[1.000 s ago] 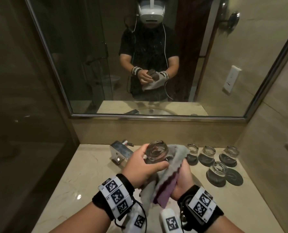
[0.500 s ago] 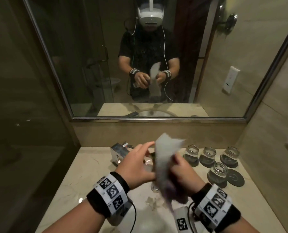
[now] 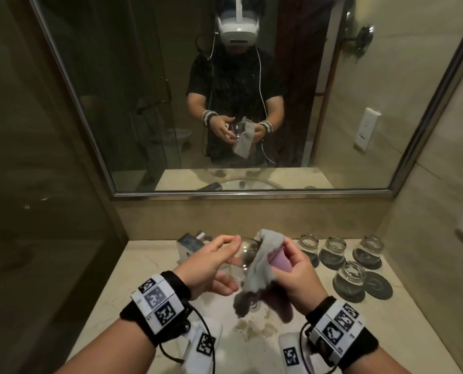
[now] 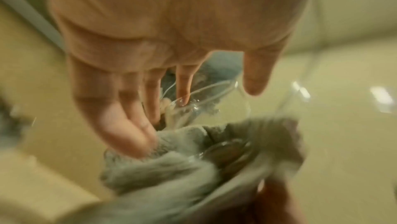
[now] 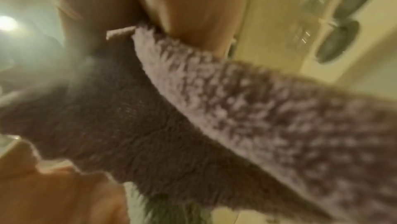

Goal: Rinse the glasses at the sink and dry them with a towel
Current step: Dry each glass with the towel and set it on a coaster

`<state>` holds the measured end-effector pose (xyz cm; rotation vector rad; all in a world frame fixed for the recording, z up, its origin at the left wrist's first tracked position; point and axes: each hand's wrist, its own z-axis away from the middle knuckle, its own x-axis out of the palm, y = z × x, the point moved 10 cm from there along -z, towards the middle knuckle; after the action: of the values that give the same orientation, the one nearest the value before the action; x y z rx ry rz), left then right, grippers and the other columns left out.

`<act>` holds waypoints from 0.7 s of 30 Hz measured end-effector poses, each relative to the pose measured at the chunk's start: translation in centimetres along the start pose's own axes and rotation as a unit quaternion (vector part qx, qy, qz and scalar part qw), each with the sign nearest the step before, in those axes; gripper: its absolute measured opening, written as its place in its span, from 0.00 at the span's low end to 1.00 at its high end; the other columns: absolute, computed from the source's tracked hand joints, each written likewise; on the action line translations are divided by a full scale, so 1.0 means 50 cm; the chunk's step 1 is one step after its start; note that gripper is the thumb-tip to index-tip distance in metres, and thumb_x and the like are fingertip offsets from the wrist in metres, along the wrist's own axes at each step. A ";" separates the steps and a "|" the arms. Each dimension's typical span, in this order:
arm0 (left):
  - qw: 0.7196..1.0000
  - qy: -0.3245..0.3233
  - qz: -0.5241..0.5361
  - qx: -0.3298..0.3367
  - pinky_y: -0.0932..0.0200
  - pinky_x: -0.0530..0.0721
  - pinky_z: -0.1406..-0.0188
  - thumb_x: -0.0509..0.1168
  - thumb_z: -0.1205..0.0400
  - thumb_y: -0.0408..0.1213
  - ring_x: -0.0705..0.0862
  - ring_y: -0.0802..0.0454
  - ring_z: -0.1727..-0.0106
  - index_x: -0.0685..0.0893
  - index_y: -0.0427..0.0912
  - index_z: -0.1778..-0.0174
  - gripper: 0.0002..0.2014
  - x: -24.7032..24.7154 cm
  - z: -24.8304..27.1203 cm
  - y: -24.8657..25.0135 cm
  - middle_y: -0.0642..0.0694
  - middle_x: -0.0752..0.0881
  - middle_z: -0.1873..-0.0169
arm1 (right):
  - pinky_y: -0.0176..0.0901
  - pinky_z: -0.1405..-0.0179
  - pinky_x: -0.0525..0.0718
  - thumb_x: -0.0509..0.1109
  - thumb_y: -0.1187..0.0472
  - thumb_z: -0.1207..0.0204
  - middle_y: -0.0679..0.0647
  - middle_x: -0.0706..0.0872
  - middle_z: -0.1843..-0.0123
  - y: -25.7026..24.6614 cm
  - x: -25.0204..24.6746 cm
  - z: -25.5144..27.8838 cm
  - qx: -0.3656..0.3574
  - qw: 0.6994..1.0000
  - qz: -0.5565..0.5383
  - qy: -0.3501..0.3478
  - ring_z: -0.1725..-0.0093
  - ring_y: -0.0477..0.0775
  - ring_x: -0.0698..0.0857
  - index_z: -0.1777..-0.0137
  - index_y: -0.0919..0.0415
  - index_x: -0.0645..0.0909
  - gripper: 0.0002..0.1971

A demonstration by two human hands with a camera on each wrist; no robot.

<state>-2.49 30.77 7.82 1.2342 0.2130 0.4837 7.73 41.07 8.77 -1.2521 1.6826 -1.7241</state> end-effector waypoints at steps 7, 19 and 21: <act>0.921 -0.022 -0.273 0.277 0.56 0.84 0.48 0.73 0.26 0.53 0.83 0.60 0.49 0.74 0.62 0.32 0.27 0.042 0.034 0.070 0.59 0.77 0.34 | 0.51 0.52 0.89 0.83 0.64 0.47 0.62 0.90 0.49 -0.011 0.017 -0.012 0.063 0.994 0.040 -0.075 0.52 0.59 0.89 0.40 0.63 0.81 0.31; 0.947 0.148 -0.142 0.246 0.60 0.83 0.69 0.71 0.24 0.55 0.83 0.58 0.73 0.73 0.65 0.38 0.20 0.023 0.030 0.063 0.50 0.80 0.41 | 0.54 0.59 0.90 0.79 0.67 0.33 0.67 0.86 0.45 0.019 0.024 -0.026 0.099 0.966 -0.239 0.014 0.52 0.63 0.88 0.31 0.67 0.72 0.30; 0.983 0.113 -0.005 0.146 0.57 0.82 0.79 0.70 0.27 0.57 0.81 0.49 0.77 0.78 0.57 0.43 0.19 0.016 0.004 0.037 0.43 0.82 0.48 | 0.48 0.51 0.89 0.75 0.74 0.37 0.62 0.87 0.44 -0.008 0.013 -0.026 0.035 0.992 -0.121 0.009 0.47 0.58 0.87 0.35 0.63 0.75 0.28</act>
<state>-2.13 31.44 9.72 1.4620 0.4971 0.6000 6.47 41.36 9.53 -1.4621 1.5167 -1.9189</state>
